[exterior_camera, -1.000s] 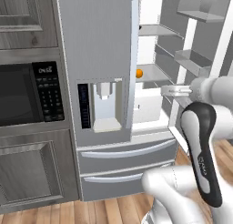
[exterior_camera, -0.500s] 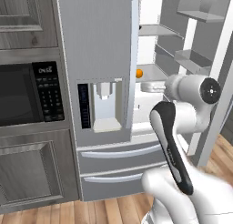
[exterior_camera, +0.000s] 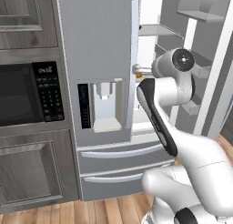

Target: Retrieve the kiwi and orange from the fridge and place them into the bowl on the dining table.

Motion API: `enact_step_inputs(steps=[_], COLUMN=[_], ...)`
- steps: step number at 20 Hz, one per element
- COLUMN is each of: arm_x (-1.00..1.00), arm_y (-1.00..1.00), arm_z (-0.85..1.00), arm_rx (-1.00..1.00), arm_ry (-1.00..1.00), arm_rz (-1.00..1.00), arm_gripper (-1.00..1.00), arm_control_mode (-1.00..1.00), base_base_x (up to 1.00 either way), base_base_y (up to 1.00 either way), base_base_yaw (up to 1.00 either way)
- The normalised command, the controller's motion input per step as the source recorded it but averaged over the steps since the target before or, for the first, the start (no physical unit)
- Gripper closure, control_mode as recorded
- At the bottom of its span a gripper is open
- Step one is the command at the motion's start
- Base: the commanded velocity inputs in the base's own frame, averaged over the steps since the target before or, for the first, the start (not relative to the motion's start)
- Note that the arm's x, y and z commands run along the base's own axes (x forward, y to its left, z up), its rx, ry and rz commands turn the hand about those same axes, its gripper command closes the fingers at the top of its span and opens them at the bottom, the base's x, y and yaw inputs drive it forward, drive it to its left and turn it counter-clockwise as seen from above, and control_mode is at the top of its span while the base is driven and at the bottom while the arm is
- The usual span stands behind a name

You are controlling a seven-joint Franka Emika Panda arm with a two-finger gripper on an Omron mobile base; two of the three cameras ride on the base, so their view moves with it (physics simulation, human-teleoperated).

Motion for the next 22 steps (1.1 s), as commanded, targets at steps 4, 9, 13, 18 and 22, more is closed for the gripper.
enact_step_inputs(steps=[4, 9, 13, 18, 22], arm_x=[0.55, 0.44, 0.44, 0.53, 0.48], arm_y=[0.00, -0.09, -0.19, -0.05, 0.00], arm_z=[0.00, -0.07, -0.11, -0.11, -0.08], arm_rx=[0.00, 0.00, 0.00, 0.00, 0.00], arm_ry=[0.01, 0.00, 0.00, 0.00, 0.00], arm_rz=[-0.01, 0.00, 0.01, 0.04, 0.08], arm_gripper=[-1.00, -1.00, -1.00, -1.00, -1.00], arm_control_mode=[-1.00, -1.00, -1.00, -1.00, -1.00], base_base_x=[0.00, 0.00, 0.00, 0.00, 0.00], base_base_y=[0.00, 0.00, 0.00, 0.00, 0.00], base_base_yaw=[0.00, 0.00, 0.00, 0.00, 0.00])
